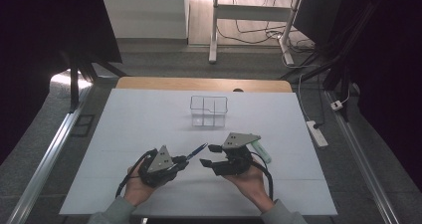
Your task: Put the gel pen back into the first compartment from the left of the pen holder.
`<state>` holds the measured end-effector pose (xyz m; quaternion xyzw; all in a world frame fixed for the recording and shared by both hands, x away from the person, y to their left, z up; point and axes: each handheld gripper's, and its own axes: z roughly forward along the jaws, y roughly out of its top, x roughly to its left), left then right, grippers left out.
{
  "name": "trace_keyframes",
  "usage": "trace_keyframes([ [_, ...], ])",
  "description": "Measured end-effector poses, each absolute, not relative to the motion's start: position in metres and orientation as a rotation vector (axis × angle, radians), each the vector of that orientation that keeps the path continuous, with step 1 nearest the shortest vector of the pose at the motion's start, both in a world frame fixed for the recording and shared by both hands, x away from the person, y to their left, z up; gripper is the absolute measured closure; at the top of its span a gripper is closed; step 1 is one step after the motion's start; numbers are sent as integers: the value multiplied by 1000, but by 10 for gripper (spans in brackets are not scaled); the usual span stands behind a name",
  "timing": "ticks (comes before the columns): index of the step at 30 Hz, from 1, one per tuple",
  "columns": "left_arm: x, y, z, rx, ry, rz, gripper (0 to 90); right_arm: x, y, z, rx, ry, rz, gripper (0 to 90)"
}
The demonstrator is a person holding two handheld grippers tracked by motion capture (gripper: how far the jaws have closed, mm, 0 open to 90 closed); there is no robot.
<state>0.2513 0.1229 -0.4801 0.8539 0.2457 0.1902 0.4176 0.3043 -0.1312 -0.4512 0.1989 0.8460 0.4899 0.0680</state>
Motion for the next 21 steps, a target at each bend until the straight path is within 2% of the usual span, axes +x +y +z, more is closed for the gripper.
trace_keyframes([
  [10,251,103,-484,2158,565,453,756,302,-129,-450,580,2541,1525,541],
  [21,250,91,-489,2191,525,459,751,300,-130,-449,560,2539,1615,736],
])
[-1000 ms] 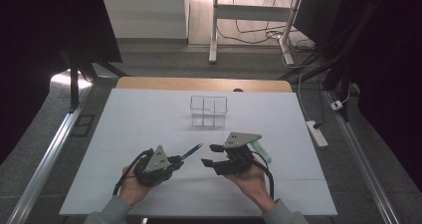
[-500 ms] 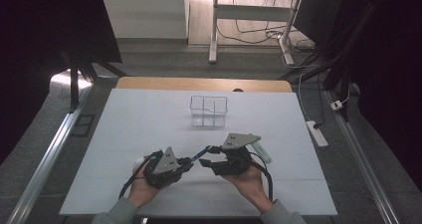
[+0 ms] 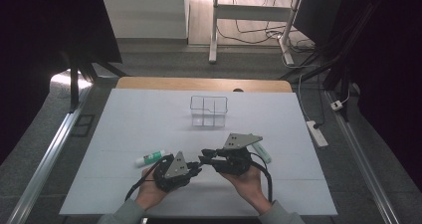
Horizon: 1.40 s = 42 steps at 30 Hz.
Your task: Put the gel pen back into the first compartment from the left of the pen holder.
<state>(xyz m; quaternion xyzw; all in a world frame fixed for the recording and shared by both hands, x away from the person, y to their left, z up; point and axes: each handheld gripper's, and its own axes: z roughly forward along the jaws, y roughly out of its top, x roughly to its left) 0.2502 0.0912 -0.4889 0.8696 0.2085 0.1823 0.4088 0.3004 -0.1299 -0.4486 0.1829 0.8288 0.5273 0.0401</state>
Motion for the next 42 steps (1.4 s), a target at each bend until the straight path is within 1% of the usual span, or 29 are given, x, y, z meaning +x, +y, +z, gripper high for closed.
trace_keyframes([
  [5,253,94,-490,2167,567,456,707,296,-127,-446,505,2541,1636,791],
  [8,254,97,-490,2145,590,437,678,294,-127,-444,491,2521,1609,793],
  [12,255,98,-490,2138,618,455,604,297,-132,-443,540,2508,1667,794],
  [16,255,100,-490,2135,644,458,539,298,-136,-442,555,2487,1655,794],
  [21,255,100,-492,2149,654,447,482,300,-139,-442,564,2477,1636,793],
  [28,255,101,-493,2167,656,435,448,300,-139,-443,567,2472,1613,793],
  [42,253,100,-494,2178,645,438,437,299,-137,-444,557,2475,1599,792],
])
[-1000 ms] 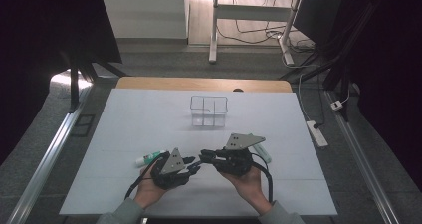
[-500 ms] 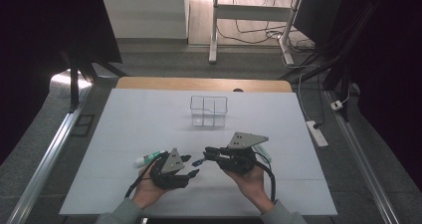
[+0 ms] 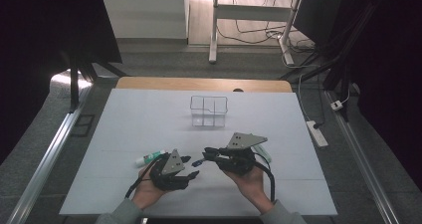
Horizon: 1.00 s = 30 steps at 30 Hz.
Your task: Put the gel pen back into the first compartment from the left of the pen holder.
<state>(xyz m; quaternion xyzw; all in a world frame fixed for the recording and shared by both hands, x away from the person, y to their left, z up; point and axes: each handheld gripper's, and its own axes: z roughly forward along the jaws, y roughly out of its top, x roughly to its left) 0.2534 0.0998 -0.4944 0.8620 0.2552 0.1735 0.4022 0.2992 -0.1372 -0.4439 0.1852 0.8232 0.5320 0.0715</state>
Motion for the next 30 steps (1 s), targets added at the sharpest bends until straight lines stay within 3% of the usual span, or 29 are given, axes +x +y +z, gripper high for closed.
trace_keyframes([
  [30,250,85,-504,2294,579,427,388,302,-137,-445,586,2491,1618,790],
])
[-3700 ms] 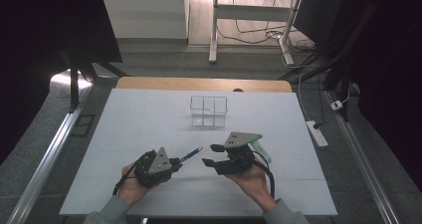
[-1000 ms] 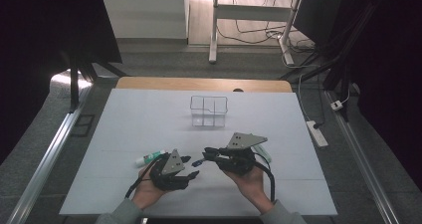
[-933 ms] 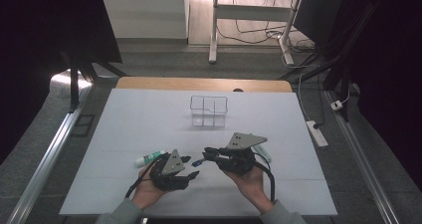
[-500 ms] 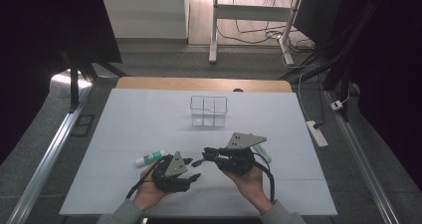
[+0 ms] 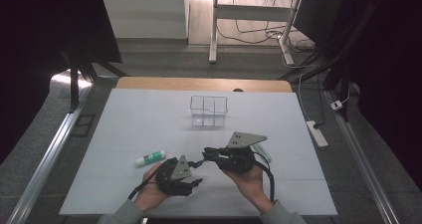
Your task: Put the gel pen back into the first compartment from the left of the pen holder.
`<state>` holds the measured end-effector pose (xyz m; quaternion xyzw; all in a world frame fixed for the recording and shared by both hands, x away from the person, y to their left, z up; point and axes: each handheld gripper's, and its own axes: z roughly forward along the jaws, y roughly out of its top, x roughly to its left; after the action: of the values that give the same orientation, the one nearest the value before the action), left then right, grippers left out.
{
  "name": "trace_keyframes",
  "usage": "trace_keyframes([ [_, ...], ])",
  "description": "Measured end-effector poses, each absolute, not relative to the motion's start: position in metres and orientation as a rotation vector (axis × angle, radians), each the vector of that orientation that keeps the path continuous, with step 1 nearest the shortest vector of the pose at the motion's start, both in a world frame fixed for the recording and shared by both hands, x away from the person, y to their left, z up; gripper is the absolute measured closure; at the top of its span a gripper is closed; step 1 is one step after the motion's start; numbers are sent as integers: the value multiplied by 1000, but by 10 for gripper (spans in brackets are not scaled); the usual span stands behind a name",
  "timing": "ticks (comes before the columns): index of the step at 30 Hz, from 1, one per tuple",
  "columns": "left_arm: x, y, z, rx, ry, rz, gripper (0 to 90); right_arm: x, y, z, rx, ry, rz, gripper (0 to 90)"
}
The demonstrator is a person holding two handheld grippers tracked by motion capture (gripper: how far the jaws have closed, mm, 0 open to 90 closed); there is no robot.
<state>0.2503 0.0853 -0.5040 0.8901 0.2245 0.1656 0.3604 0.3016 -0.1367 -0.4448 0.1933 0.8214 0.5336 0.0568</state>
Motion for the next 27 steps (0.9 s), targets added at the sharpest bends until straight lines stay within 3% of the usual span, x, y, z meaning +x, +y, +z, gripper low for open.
trace_keyframes([
  [27,250,85,-504,2288,593,420,398,304,-138,-437,580,2460,1618,792],
])
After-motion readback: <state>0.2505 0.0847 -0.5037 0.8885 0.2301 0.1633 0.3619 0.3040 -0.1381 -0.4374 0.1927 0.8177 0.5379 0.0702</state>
